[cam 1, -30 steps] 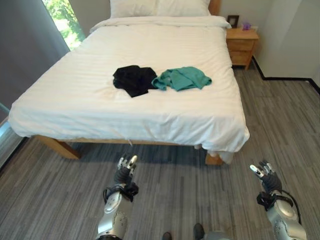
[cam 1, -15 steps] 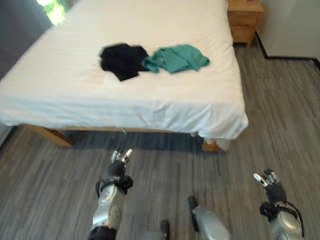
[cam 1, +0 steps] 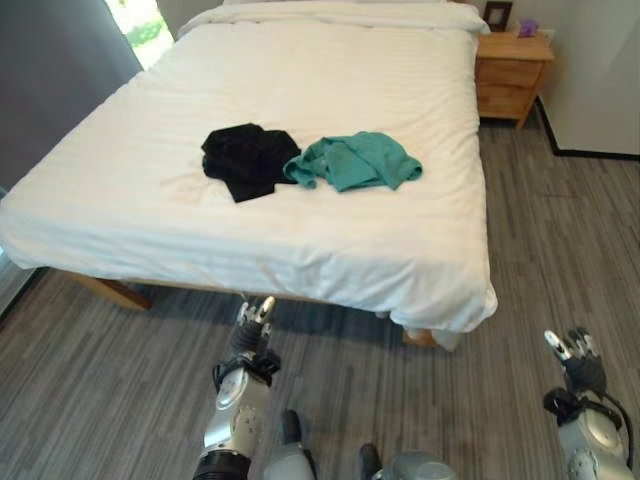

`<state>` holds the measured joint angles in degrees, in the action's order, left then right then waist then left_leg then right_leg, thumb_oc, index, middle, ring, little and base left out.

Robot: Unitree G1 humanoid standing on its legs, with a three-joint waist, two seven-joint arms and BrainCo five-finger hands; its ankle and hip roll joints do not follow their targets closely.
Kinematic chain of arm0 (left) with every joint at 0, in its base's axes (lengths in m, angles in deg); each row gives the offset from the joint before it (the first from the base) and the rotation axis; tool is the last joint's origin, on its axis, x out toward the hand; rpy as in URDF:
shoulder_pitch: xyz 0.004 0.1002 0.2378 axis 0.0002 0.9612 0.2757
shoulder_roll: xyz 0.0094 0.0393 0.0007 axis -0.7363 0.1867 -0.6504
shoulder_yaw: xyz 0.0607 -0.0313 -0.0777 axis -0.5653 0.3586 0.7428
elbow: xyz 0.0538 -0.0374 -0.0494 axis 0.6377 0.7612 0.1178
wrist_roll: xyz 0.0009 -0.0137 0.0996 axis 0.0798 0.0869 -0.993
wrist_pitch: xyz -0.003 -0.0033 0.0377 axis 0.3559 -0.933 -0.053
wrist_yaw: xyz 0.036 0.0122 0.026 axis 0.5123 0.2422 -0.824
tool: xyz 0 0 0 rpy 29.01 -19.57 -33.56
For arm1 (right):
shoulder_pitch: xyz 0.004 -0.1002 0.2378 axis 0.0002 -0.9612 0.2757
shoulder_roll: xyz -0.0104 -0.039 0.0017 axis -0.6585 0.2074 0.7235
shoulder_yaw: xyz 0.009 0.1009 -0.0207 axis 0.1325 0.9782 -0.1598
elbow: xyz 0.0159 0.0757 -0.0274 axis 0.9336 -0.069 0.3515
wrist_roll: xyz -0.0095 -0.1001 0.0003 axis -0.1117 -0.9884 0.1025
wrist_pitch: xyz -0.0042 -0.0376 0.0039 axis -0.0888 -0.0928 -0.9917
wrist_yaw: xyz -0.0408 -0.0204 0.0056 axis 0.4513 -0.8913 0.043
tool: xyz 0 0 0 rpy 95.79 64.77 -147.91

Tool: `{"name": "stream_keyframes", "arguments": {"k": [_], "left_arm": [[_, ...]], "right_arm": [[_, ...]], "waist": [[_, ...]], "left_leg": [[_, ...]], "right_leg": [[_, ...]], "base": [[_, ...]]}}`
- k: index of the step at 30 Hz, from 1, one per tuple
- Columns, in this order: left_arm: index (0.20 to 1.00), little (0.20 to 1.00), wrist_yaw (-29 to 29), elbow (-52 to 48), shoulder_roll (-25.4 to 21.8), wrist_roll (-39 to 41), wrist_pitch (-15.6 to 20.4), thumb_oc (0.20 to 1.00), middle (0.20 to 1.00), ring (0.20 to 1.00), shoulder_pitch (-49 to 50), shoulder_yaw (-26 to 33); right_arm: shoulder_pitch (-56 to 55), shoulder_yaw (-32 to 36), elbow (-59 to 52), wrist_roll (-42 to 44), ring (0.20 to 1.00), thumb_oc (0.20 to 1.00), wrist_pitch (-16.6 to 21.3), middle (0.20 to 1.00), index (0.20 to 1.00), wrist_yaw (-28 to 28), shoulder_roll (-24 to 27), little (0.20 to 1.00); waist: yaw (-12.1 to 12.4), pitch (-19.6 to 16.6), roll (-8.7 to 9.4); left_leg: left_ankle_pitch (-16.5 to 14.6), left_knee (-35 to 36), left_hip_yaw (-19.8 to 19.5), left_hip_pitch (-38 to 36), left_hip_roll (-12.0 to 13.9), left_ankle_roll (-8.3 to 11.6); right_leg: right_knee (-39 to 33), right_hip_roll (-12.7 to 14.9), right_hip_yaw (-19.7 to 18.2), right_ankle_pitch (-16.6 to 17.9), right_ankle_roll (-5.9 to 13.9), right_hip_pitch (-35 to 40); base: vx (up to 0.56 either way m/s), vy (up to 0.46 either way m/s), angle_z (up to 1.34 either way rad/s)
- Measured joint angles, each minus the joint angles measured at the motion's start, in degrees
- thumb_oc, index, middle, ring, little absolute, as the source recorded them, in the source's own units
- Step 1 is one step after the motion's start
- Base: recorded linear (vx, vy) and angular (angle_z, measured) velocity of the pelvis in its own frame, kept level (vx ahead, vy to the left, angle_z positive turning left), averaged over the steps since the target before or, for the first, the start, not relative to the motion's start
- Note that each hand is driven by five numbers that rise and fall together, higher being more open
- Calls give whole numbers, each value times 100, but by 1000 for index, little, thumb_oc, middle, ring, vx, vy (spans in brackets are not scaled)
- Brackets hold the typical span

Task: Pick up bed clothes into laundry basket.

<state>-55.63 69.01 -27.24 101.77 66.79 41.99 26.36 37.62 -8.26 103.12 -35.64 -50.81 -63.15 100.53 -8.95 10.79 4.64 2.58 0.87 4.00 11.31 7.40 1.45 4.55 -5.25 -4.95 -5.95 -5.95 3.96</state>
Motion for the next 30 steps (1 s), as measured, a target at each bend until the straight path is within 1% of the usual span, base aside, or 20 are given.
{"name": "stream_keyframes", "arguments": {"k": [2,4,8,10,12,13,14,15,16,19,20,21,22,23,24,25,26,27,28,30], "left_arm": [[1000,1000,-32,117,3,154,13,1000,1000,1000,-11,35],[1000,1000,-73,260,2,156,21,1000,1000,1000,13,144],[1000,1000,-137,266,77,161,192,1000,1000,1000,106,247],[1000,1000,-137,309,70,160,193,1000,1000,1000,40,241],[1000,1000,-136,341,74,157,190,1000,1000,1000,-39,178],[1000,1000,-130,340,59,155,189,1000,1000,1000,-60,75],[1000,1000,-130,333,38,154,185,1000,1000,1000,-122,-27],[1000,1000,-140,281,13,152,182,1000,1000,1000,-163,-105],[1000,1000,-157,250,-14,145,181,1000,1000,1000,-145,-150],[1000,1000,-175,310,-21,116,145,1000,1000,1000,-263,-212],[1000,1000,-173,306,-51,74,126,1000,1000,1000,-223,-214],[1000,1000,-168,285,-57,41,122,1000,1000,1000,-207,-214],[1000,1000,-154,260,-72,39,127,1000,1000,1000,-188,-195],[1000,1000,-144,233,-143,33,123,1000,1000,1000,-100,-167],[1000,1000,-145,173,-126,29,134,1000,1000,1000,-45,-134],[1000,1000,-141,120,-195,29,159,1000,1000,1000,-51,-75],[1000,1000,-139,68,-234,28,174,1000,1000,1000,-71,17],[1000,1000,-141,26,-278,27,185,1000,1000,1000,-69,115],[1000,1000,-133,-10,-225,-85,165,1000,1000,1000,20,76],[1000,1000,-123,-82,-228,-159,173,1000,1000,1000,166,89]], "right_arm": [[87,-70,6,-39,1000,1000,-29,1000,1000,-1,-16,1000],[252,-86,5,-156,1000,1000,-38,1000,1000,-13,-140,1000],[354,-83,152,-171,1000,1000,-36,1000,1000,-40,-181,1000],[299,-74,155,-171,1000,1000,-41,1000,1000,-36,-180,1000],[208,-84,155,-166,1000,1000,-51,1000,1000,-37,-169,1000],[60,-106,157,-164,1000,1000,-61,1000,1000,-35,-184,1000],[-111,-198,155,-165,1000,1000,-65,1000,1000,-38,-191,1000],[-196,-282,146,-174,1000,1000,-95,1000,1000,-56,-195,1000],[-117,-358,-72,-179,1000,1000,-167,1000,1000,-161,-112,1000],[-85,-349,-276,-225,1000,1000,-168,1000,1000,-166,-20,1000],[-87,-400,-249,-233,1000,1000,-190,1000,1000,-174,-45,1000],[-135,-448,-208,-234,1000,1000,-214,1000,1000,-175,-63,1000],[-159,-480,-139,-235,1000,1000,-229,1000,1000,-182,-73,1000],[-31,-499,9,-235,1000,1000,-229,1000,1000,-230,-108,1000],[-77,-493,-15,-236,1000,1000,-218,1000,1000,-251,-96,1000],[-41,-517,-8,-236,1000,1000,-215,1000,1000,-272,-152,1000],[-5,-553,-14,-239,1000,1000,-214,1000,1000,-296,-148,1000],[9,-560,-15,-239,1000,1000,-214,1000,1000,-294,-150,1000],[-73,-439,57,-239,1000,1000,-213,1000,1000,-259,-88,1000],[-57,-420,80,-240,1000,1000,-211,1000,1000,-263,-35,1000]], "waist": [[149,28,40],[258,58,52],[445,-36,-178],[416,-98,-154],[215,-131,-203],[135,-176,-272],[100,-177,-262],[95,-148,-353],[169,-156,-390],[80,-159,-467],[49,-154,-488],[4,-160,-507],[53,-149,-509],[63,-88,-570],[43,-132,-730],[35,-131,-669],[64,-124,-561],[69,-109,-450],[-37,-98,-476],[40,-102,-509]], "left_leg": [[238,483,-151,-87,-271,-2],[332,380,-149,-55,-442,-121],[371,-271,-455,-22,-437,-241],[368,-627,-201,129,-523,-239],[398,-680,68,131,-671,-306],[312,-514,278,-15,-709,-667],[285,-240,309,-314,-733,-810],[293,12,108,-535,-611,-962],[231,112,170,-696,-689,-1034],[230,68,24,-726,-976,-1031],[232,66,43,-761,-998,-1028],[236,71,2,-794,-996,-1016],[229,127,88,-887,-1005,-1017],[181,353,119,-1205,-774,-1074],[-210,451,-33,-1288,-550,-1034],[-126,450,-37,-1292,-504,-705],[-161,451,-34,-1282,-494,-633],[-186,457,-48,-1269,-511,-535],[-134,450,-278,-1359,-505,-413],[-140,449,-213,-1495,-357,-384]], "right_leg": [[-237,6,-428,23,32,220],[-370,-30,-679,37,59,566],[-386,-220,-1322,-91,285,1030],[-713,-9,-1286,-152,377,1216],[-523,0,-1186,-218,487,1208],[-111,-100,-1045,-319,651,1121],[450,-168,-941,-368,732,966],[1331,-253,-892,-581,965,535],[2127,220,-733,-918,834,-172],[1952,1326,-748,-837,1010,-828],[1441,1468,-812,-607,1202,-727],[1322,1434,-785,-522,1294,-547],[1467,1335,-806,-449,1419,-577],[2397,1037,-844,-560,1495,-962],[2413,675,-813,-744,1417,-1180],[2070,571,-820,-730,1325,-1323],[1775,502,-709,-627,1161,-1522],[1231,444,-582,-327,944,-1667],[785,429,-276,273,793,-1420],[516,282,-287,356,741,-1157]], "base": [[321,145,-55],[437,233,-78],[345,285,-93],[278,285,-65],[167,217,-14],[175,288,17],[125,206,23],[234,411,-32],[143,293,-50],[128,320,-15],[154,255,33],[152,256,25],[156,198,18],[150,152,-5],[138,76,4],[105,40,7],[81,-3,11],[75,-21,51],[73,-53,49],[77,-65,20]]}}
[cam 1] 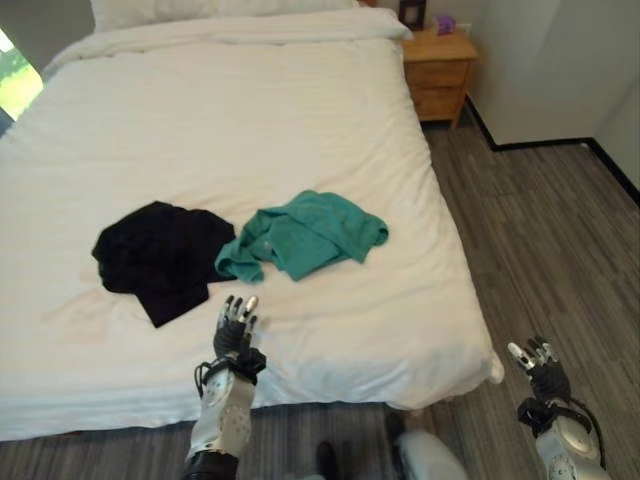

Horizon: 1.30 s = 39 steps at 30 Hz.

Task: Pick up bed clothes into laundry basket.

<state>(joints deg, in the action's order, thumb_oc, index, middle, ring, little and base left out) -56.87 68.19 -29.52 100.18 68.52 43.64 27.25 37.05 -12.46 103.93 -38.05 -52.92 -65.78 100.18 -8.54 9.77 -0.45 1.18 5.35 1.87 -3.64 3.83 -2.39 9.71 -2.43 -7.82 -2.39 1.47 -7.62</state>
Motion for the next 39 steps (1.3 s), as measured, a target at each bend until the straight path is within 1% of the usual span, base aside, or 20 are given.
{"name": "stream_keyframes", "arguments": {"k": [2,4,7,8,9,11,15,16,18,19,21,23,24,26,27,28,30,32,36,39], "left_arm": [[1000,1000,3,0,69,-7,1,1000,1000,1000,31,63],[1000,1000,71,1,257,-7,-4,1000,1000,1000,53,86],[1000,1000,195,-4,325,-6,-4,1000,1000,1000,178,104],[1000,1000,202,-7,353,9,-2,1000,1000,1000,263,161],[1000,1000,216,-55,378,9,-4,1000,1000,1000,320,177],[1000,1000,233,-177,445,9,2,1000,1000,1000,406,168],[1000,1000,249,-259,450,21,7,1000,1000,1000,614,261],[1000,1000,250,-311,449,24,13,1000,1000,1000,715,326],[1000,1000,239,-318,407,75,22,1000,1000,1000,797,440],[1000,1000,225,-343,319,86,44,1000,1000,1000,818,478],[1000,1000,223,-374,211,95,65,1000,1000,1000,878,564],[1000,1000,245,-421,65,233,69,1000,1000,1000,913,553],[1000,1000,261,-539,-151,316,85,1000,1000,1000,993,539],[1000,1000,270,-562,-403,316,85,1000,1000,1000,1028,502],[1000,1000,270,-630,-499,319,98,1000,1000,1000,1017,527],[1000,1000,268,-731,-596,329,167,1000,1000,1000,1093,590],[1000,1000,293,-750,-684,382,190,1000,1000,1000,1087,582],[1000,1000,312,-764,-720,529,207,1000,1000,1000,1136,592],[1000,1000,322,-764,-724,536,207,1000,1000,1000,1210,474],[1000,1000,343,-856,-884,536,213,1000,1000,1000,1138,167]], "right_arm": [[131,-22,-56,-64,1000,1000,-2,1000,1000,-7,56,1000],[222,-16,-181,-404,1000,1000,-1,1000,1000,-22,286,1000],[235,-5,-384,-947,1000,1000,-6,1000,1000,-26,588,1000],[232,-104,-648,-1353,1000,1000,-1,1000,1000,-66,831,1000],[262,-168,-745,-1550,1000,1000,-84,1000,1000,-121,914,1000],[317,-300,-964,-1811,1000,1000,-68,1000,1000,-195,1150,1000],[1410,-732,-943,-2251,1000,1000,-75,1000,1000,-219,1600,1000],[2135,-1092,-736,-2408,1000,1000,-78,1000,1000,-174,1944,1000],[2953,-1586,-423,-2638,1000,1000,-110,1000,1000,-157,2225,1000],[3500,-1838,-173,-2767,1000,1000,-107,1000,1000,-161,2325,1000],[4228,-2357,553,-2905,1000,1000,-142,1000,1000,-176,2374,1000],[4828,-2764,1459,-2909,1000,1000,-236,1000,1000,-223,2345,1000],[5522,-3172,2497,-2944,1000,1000,-292,1000,1000,-294,2361,1000],[6442,-3793,3815,-3138,1000,1000,-387,1000,1000,-372,2376,1000],[6733,-3855,4305,-3244,1000,1000,-501,1000,1000,-370,2445,1000],[6902,-3806,4620,-3375,1000,1000,-471,1000,1000,-338,2513,1000],[7241,-3922,5372,-3547,1000,1000,-448,1000,1000,-336,2545,1000],[7268,-3924,5501,-3645,1000,1000,-494,1000,1000,-332,2626,1000],[7278,-3947,5624,-3815,1000,1000,-498,1000,1000,-343,2625,1000],[7476,-4171,5603,-4023,1000,1000,-482,1000,1000,-331,2727,1000]], "waist": [[115,1,-39],[126,-10,-112],[160,-32,-188],[165,-60,-251],[250,-55,-282],[279,-65,-293],[485,-72,-305],[650,-75,-295],[815,-79,-278],[1031,-108,-237],[1228,-147,-171],[1360,-171,-96],[1661,-163,-58],[1770,-149,-60],[1874,-131,-61],[2060,-115,-62],[2141,-59,-109],[2286,-22,-126],[2312,63,-194],[2322,253,-352]], "left_leg": [[-46,0,48,-92,113,71],[-55,1,0,-119,167,89],[-76,1,-116,-145,189,125],[-67,1,-144,-137,183,240],[-52,2,-186,-121,178,282],[-48,1,-282,-152,146,321],[-54,30,-421,-136,77,354],[-26,29,-473,-139,40,354],[25,16,-608,-137,3,378],[101,0,-754,-85,-23,419],[140,-3,-914,-30,-49,459],[178,-6,-1062,-10,-74,474],[226,-15,-1224,129,-104,498],[268,-79,-1370,287,-147,544],[302,-93,-1452,360,-171,547],[313,-110,-1563,428,-215,542],[330,-154,-1799,575,-277,576],[350,-153,-1859,754,-309,584],[442,-149,-2040,992,-383,582],[565,-168,-2133,1460,-405,642]], "right_leg": [[-192,-93,2,31,-27,144],[-495,-114,109,152,-72,375],[-730,-113,196,234,-91,592],[-834,-89,222,293,-72,610],[-911,-73,282,332,-63,693],[-1048,-24,342,369,-46,828],[-1193,39,455,452,9,936],[-1264,80,526,478,36,1013],[-1369,124,653,513,48,1109],[-1386,165,760,516,50,1134],[-1456,174,917,525,54,1175],[-1540,193,1063,541,62,1234],[-1540,228,1215,532,72,1174],[-1539,248,1335,543,84,1088],[-1540,274,1428,541,86,1064],[-1541,304,1536,530,99,1058],[-1541,349,1765,503,133,1027],[-1539,371,1833,510,133,893],[-1539,418,1987,515,143,717],[-1526,418,2030,592,155,276]], "base": [[73,-48,-9],[51,-47,16],[10,-63,23],[13,-60,11],[11,-57,16],[-22,-20,25],[-33,-20,16],[-32,-18,32],[-43,-24,44],[-39,-37,54],[-20,-28,46],[-99,-39,48],[-114,-36,55],[-96,-25,46],[-123,-27,51],[-85,-19,58],[-24,-12,59],[-9,-1,32],[-77,0,21],[-128,10,12]]}}
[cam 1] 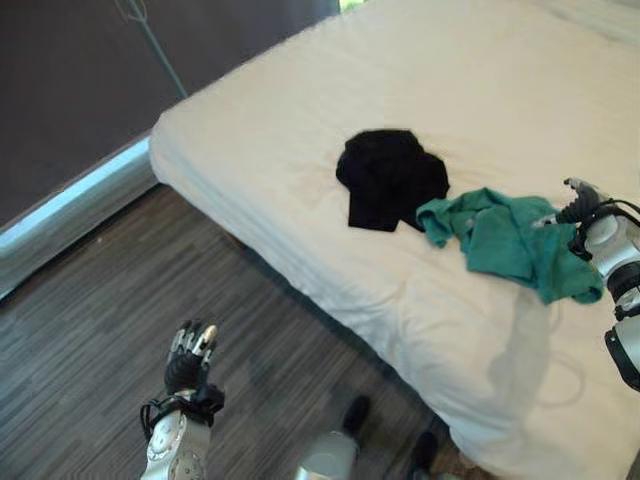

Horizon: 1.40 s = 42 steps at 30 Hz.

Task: Pick up bed clothes into laundry basket.

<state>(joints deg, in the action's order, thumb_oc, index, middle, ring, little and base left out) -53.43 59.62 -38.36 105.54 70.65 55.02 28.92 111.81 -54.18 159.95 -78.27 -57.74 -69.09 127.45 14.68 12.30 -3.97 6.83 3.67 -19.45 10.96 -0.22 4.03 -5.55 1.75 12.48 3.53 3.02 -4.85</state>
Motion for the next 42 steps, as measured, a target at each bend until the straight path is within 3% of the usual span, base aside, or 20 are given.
{"name": "stream_keyframes", "arguments": {"k": [3,7,8,9,15,17,18,19,20,23,26,27,30,31,34,36,37,38,40,42], "left_arm": [[1000,1000,13,-244,-3,0,56,1000,1000,1000,-120,-160],[1000,1000,-28,-351,59,1,81,1000,1000,1000,-410,-315],[1000,1000,-54,-369,133,1,103,1000,1000,1000,-441,-313],[1000,1000,-80,-353,171,1,111,1000,1000,1000,-513,-378],[1000,1000,-181,-333,320,2,94,1000,1000,1000,-834,-462],[1000,1000,-244,-347,334,2,94,1000,1000,1000,-902,-472],[1000,1000,-285,-376,349,2,92,1000,1000,1000,-961,-467],[1000,1000,-387,-488,403,1,122,1000,1000,1000,-927,-275],[1000,1000,-433,-483,403,0,125,1000,1000,1000,-911,-201],[1000,1000,-589,-464,406,-88,120,1000,1000,1000,-1027,51],[1000,1000,-763,-435,186,-401,99,1000,1000,1000,-1119,421],[1000,1000,-854,-455,-121,-627,18,1000,1000,1000,-1278,461],[1000,1000,-918,-817,-498,-1013,-10,1000,1000,1000,-1357,707],[1000,1000,-984,-599,-1490,-1458,-85,1000,1000,1000,-1685,875],[1000,1000,-1086,194,-2206,-1643,36,1000,1000,1000,-2378,1174],[1000,1000,-1114,1522,-2928,-1607,-17,1000,1000,1000,-2970,1105],[1000,1000,-1171,1742,-2968,-1587,-24,1000,1000,1000,-3170,1150],[1000,1000,-1105,2347,-3294,-1612,-19,1000,1000,1000,-3536,740],[1000,1000,-905,4958,-4473,-1680,-529,1000,1000,1000,-5493,-698],[1000,1000,-827,5229,-4576,-1744,-523,1000,1000,1000,-6007,-932]], "right_arm": [[20,-431,-101,-238,1000,1000,3,1000,1000,13,-26,1000],[139,-274,-417,-311,1000,1000,21,1000,1000,297,-80,1000],[138,-316,-532,-366,686,686,-5,686,686,315,-158,686],[207,-291,-569,-402,200,200,6,200,200,365,-165,200],[243,-463,-1473,-635,200,200,-69,200,200,395,-358,200],[-158,-39,-2025,-627,200,200,-71,200,200,403,-440,200],[-599,266,-2668,-439,200,200,-189,200,200,416,-458,200],[-2030,1154,-4762,-70,200,200,-137,200,200,394,-630,200],[-2519,1293,-5272,66,200,200,-31,200,200,364,-775,200],[-4295,1668,-6171,466,200,200,289,200,200,151,-1038,200],[-5072,2129,-6394,686,200,200,330,200,200,16,-1032,200],[-5484,2573,-6405,792,200,200,322,200,200,-79,-1169,200],[-5776,2839,-6389,933,200,200,301,200,200,-83,-1265,200],[-5979,2997,-6376,1179,200,200,274,200,200,-156,-1343,200],[-6050,2995,-6353,1464,200,200,259,200,200,-207,-1432,200],[-6030,2848,-6371,1621,200,200,274,200,200,-215,-1517,200],[-6063,2824,-6360,1631,200,200,273,200,200,-223,-1503,200],[-6060,2663,-6320,1733,200,200,266,200,200,-201,-1501,200],[-5719,2086,-6217,1906,200,200,279,200,200,-238,-1513,200],[-5691,2055,-6177,2022,200,200,309,200,200,-240,-1481,200]], "waist": [[33,316,-263],[-54,507,-348],[-85,525,-320],[-102,527,-296],[-350,529,-295],[-341,531,-291],[-411,563,-266],[-523,589,-207],[-589,603,-180],[-906,653,-103],[-1102,650,29],[-1208,631,102],[-1304,598,180],[-1454,531,266],[-1599,443,276],[-1684,405,286],[-1733,388,260],[-1819,367,251],[-1966,260,400],[-2062,236,356]], "left_leg": [[135,-78,21,502,-20,28],[159,-114,53,799,-7,97],[149,-113,111,838,-8,109],[132,-119,164,910,6,133],[123,-89,378,844,65,142],[127,-62,462,754,86,135],[95,-63,504,673,88,159],[47,-59,640,541,102,89],[30,-57,698,471,101,65],[3,53,839,124,89,42],[-54,124,948,-117,103,-10],[-103,142,995,-264,107,-51],[-151,151,1130,-415,114,-75],[-175,153,1318,-484,110,-121],[-183,160,1469,-502,124,-139],[-208,161,1590,-511,152,-143],[-211,161,1600,-517,149,-139],[-203,162,1644,-520,155,-144],[-199,161,1708,-408,197,-141],[-179,162,1705,-347,184,-114]], "right_leg": [[117,37,-12,58,49,-537],[233,39,-63,67,48,-889],[301,38,-117,47,40,-982],[334,32,-179,53,35,-1091],[357,19,-392,92,29,-1142],[343,10,-452,97,22,-1077],[354,-3,-523,92,17,-1039],[384,4,-616,75,-16,-962],[385,7,-663,74,-18,-917],[363,14,-766,53,11,-641],[240,20,-853,36,63,-418],[163,41,-928,64,67,-269],[111,39,-1030,98,85,-154],[2,37,-1260,204,86,-120],[-10,20,-1409,284,60,-163],[-10,-10,-1512,316,58,-205],[-14,-10,-1529,322,56,-205],[-37,-11,-1552,328,47,-206],[-13,-61,-1592,381,-2,-365],[-13,-57,-1562,391,-4,-409]], "base": [[-116,15,-3],[-50,10,-7],[13,20,-26],[36,54,-27],[40,45,-19],[64,100,-16],[93,124,-28],[78,81,-31],[82,65,-33],[87,61,-19],[73,55,-16],[85,63,-20],[70,61,-32],[36,56,-50],[10,23,-36],[-1,19,-30],[-22,20,-15],[0,0,0],[-20,17,-21],[-9,14,-6]]}}
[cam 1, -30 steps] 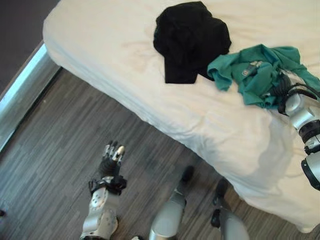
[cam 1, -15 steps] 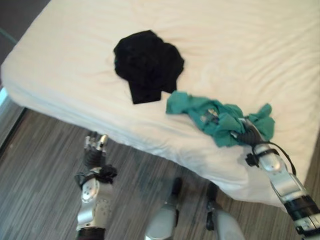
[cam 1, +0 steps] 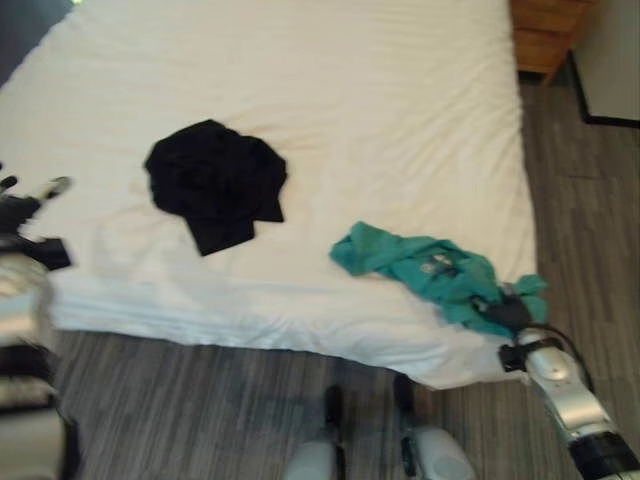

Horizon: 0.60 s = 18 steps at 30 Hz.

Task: Pick up bed clothes into laundry basket.

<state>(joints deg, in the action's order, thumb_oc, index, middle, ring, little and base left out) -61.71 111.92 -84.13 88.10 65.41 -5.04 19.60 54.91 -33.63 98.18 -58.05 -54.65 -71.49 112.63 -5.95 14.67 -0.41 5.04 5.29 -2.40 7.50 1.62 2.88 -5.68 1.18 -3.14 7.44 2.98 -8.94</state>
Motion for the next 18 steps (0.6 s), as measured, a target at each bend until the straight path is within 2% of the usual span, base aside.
{"name": "stream_keyframes", "arguments": {"k": [1,4,5,8,11,13,18], "left_arm": [[1000,1000,130,247,54,-217,-177,1000,1000,1000,-540,-511],[1000,1000,241,329,105,-630,-352,1000,1000,1000,-911,-878],[1000,1000,243,449,267,-804,-447,1000,1000,1000,-1198,-1098],[1000,1000,297,372,530,-742,-438,1000,1000,1000,-1170,-1083],[1000,1000,355,291,537,-726,-393,1000,1000,1000,-1168,-1078],[1000,1000,356,413,535,-727,-392,1000,1000,1000,-1183,-1107],[1000,1000,308,514,513,-726,-430,1000,1000,1000,-1303,-1099]], "right_arm": [[48,-36,74,119,200,200,-4,200,200,56,-56,200],[119,-118,44,231,200,200,13,200,200,87,-48,200],[162,-162,30,249,200,200,93,200,200,116,-40,200],[139,-183,-16,331,200,200,139,200,200,122,-52,200],[161,-225,-168,333,200,200,252,200,200,176,-54,200],[254,-246,-263,330,200,200,327,200,200,182,-101,200],[310,-158,-627,333,200,200,484,200,200,226,-135,200]], "waist": [[-33,-30,-40],[-123,-40,-44],[-160,-41,-34],[-183,-8,17],[-240,55,110],[-275,213,253],[-341,529,419]], "left_leg": [[1,0,34,20,-5,-1],[-1,0,47,127,-3,3],[10,0,48,219,0,1],[9,1,158,263,4,2],[18,0,196,516,1,-7],[53,0,264,590,-2,-6],[63,-1,373,937,-10,-2]], "right_leg": [[1,-20,-28,3,0,-41],[1,-27,-57,28,-3,-159],[1,-33,-56,76,-1,-253],[1,-36,-142,87,5,-338],[1,-40,-198,142,13,-609],[2,-40,-263,186,21,-715],[2,-36,-356,263,49,-1104]], "base": [[0,0,0],[8,11,-6],[17,5,-6],[9,7,-13],[-6,12,-8],[-13,12,-13],[-71,-6,-11]]}}
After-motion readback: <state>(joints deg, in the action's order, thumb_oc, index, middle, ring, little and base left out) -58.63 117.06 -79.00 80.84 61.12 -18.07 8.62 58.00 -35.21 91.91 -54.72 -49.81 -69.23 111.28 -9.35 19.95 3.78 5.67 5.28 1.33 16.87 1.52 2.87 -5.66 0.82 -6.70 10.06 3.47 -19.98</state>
